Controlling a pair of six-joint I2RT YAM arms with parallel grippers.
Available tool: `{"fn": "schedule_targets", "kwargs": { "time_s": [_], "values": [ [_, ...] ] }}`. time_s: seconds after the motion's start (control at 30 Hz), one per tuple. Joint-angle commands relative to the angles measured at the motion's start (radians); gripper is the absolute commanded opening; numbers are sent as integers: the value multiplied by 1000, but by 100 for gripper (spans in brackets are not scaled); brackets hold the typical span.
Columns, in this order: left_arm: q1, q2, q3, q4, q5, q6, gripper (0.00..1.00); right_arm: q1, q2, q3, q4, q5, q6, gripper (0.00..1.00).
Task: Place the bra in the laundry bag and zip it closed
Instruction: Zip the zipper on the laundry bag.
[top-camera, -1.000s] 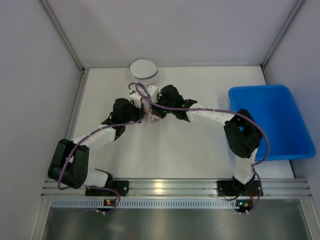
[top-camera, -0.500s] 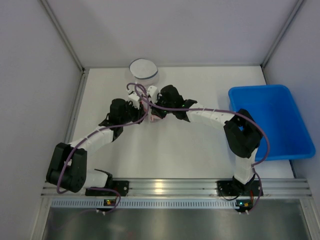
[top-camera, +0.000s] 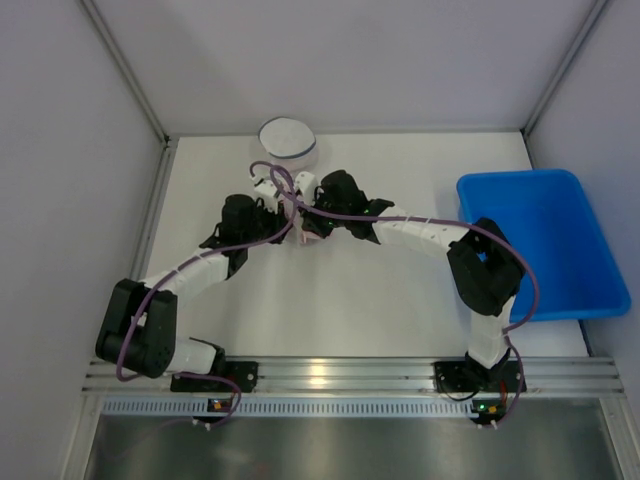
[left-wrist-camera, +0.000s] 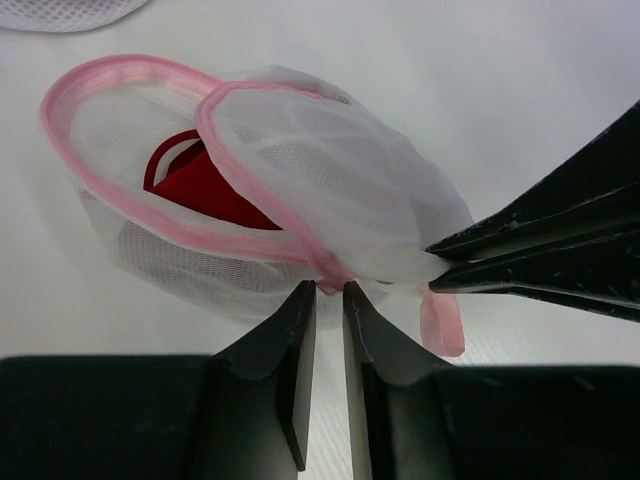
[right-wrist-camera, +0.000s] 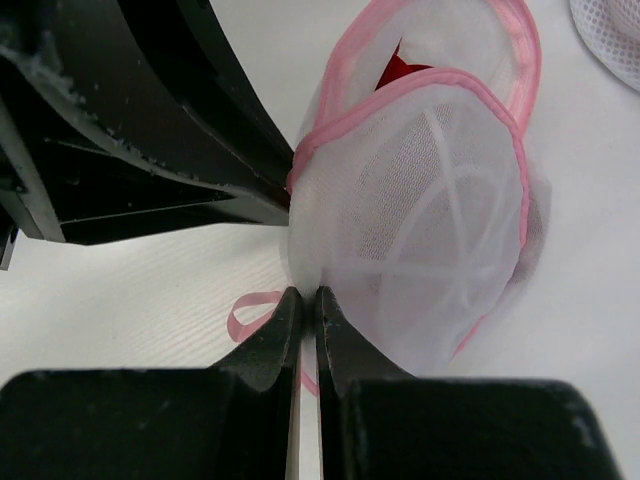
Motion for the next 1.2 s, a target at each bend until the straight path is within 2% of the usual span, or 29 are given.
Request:
{"fn": "schedule_targets", "kwargs": {
  "time_s": [0.0,0.23,0.5,0.6,0.8,0.93,1.0,1.03,1.07,1.17],
  "values": [
    [13,-5,37,31,-23,-16,22,-4,-4,2,9,-20,3,0],
    [43,-26,23,-23,17,29,0,-7,5,9,12,-5,-1,0],
    [84,-39,49,-98,144,113,0,-29,8,11,14,1,-27,0],
    [92,-22,89,-182,137,103,0,-32,3,0,29,1,-67,0],
    [203,30,160,-242,184,69,0,-47,-12,-37,65,3,-176,0],
    [250,44,195,-295,233,96,0,-65,-7,-31,65,-2,-236,0],
    [250,41,204,-313,336,106,0,-79,3,3,51,-3,-256,0],
    [250,41,201,-313,370,95,0,-79,5,18,39,1,-262,3],
    [250,43,200,-314,420,84,0,-79,3,37,26,3,-265,16],
    [231,37,192,-318,471,29,0,-79,-21,72,-12,-20,-259,36]
  ]
}}
